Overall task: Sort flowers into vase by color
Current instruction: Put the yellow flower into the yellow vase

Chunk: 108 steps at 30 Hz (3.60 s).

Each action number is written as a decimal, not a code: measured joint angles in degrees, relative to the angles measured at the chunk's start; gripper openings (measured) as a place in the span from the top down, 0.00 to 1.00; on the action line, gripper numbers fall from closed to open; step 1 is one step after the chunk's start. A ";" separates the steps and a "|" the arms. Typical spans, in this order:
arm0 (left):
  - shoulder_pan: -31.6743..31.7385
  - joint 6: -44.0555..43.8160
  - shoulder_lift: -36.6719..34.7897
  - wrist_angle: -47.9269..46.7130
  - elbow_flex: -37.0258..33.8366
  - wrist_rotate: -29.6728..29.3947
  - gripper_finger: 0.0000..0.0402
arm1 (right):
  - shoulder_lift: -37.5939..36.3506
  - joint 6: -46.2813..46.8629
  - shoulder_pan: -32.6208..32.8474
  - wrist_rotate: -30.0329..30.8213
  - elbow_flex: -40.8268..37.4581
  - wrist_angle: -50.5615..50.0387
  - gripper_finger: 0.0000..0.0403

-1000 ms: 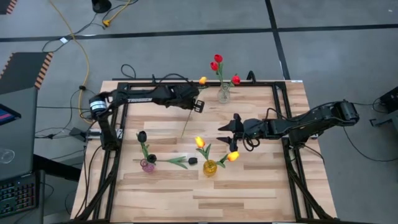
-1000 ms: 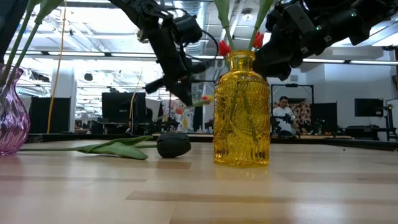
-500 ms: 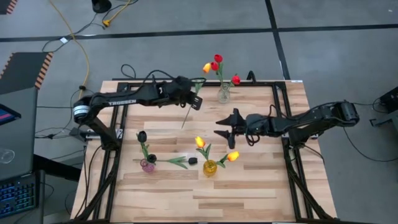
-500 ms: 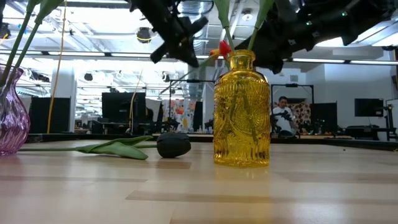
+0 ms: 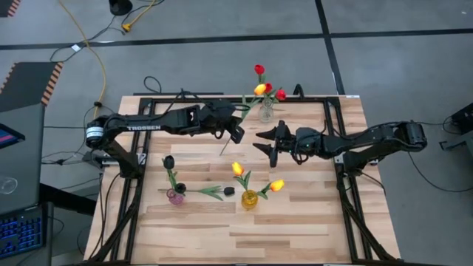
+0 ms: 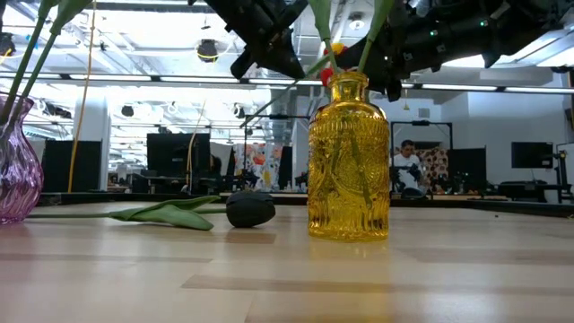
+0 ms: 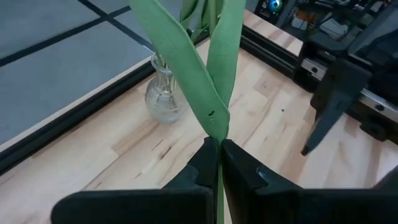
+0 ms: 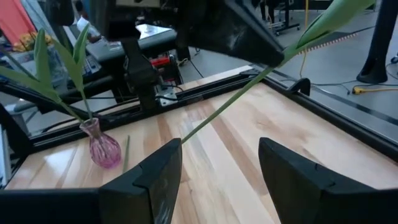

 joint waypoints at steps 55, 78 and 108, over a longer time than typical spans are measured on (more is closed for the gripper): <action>-10.05 11.30 0.31 10.26 0.04 4.58 1.00 | 0.15 -0.02 -3.54 -12.15 0.53 15.84 0.46; -10.00 13.40 0.31 10.44 0.03 4.46 0.98 | 0.15 0.02 -3.52 -12.15 0.54 15.79 0.82; -10.03 23.99 -14.70 -5.45 0.00 0.04 0.64 | -10.70 -4.61 2.83 -11.96 12.23 -10.42 0.83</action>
